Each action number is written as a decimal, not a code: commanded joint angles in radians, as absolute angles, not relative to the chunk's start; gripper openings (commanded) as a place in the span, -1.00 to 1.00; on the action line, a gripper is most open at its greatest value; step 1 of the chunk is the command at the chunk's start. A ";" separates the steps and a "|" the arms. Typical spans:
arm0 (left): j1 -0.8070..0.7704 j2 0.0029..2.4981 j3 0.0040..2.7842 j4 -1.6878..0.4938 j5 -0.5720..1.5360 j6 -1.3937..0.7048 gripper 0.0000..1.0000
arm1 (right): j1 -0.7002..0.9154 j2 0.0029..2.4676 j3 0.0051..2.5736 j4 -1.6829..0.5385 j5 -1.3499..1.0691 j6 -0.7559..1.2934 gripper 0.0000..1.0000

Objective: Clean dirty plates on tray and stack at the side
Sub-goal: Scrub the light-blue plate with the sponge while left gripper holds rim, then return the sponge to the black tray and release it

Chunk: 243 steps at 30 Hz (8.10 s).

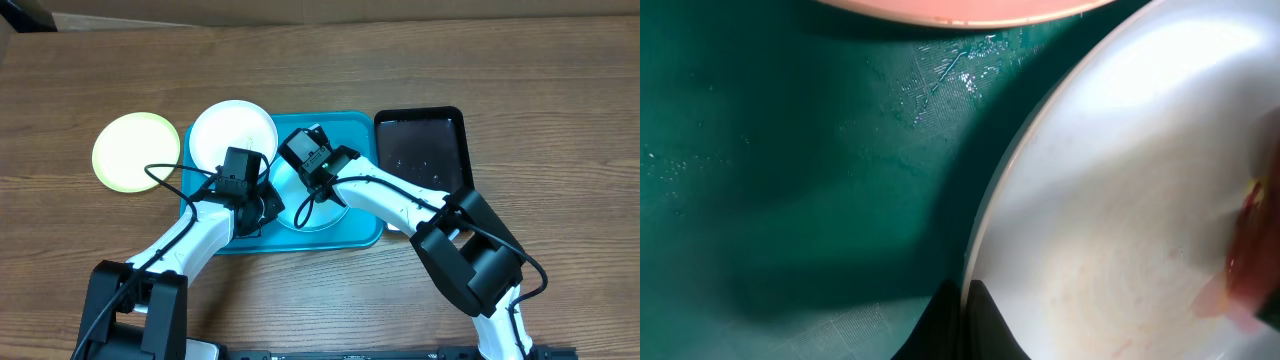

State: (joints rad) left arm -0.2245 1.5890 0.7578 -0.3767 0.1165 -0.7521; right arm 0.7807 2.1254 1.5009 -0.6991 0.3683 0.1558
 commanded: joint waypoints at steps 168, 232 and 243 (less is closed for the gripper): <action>-0.223 1.610 0.756 -0.388 0.131 -0.728 -0.92 | 0.540 2.194 1.559 -0.698 -0.304 0.162 -0.93; -0.223 1.610 0.756 -0.384 0.131 -0.710 -0.24 | 0.256 1.900 1.404 -0.851 0.111 0.159 0.61; -0.223 1.610 0.756 -0.385 0.131 -0.710 -0.24 | 0.247 1.950 1.369 -0.830 0.028 0.156 0.67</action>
State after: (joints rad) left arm -0.2245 1.5990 0.7639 -0.3759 0.1425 -0.7258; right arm 0.2485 1.9186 1.3750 -0.8471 0.0502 0.1562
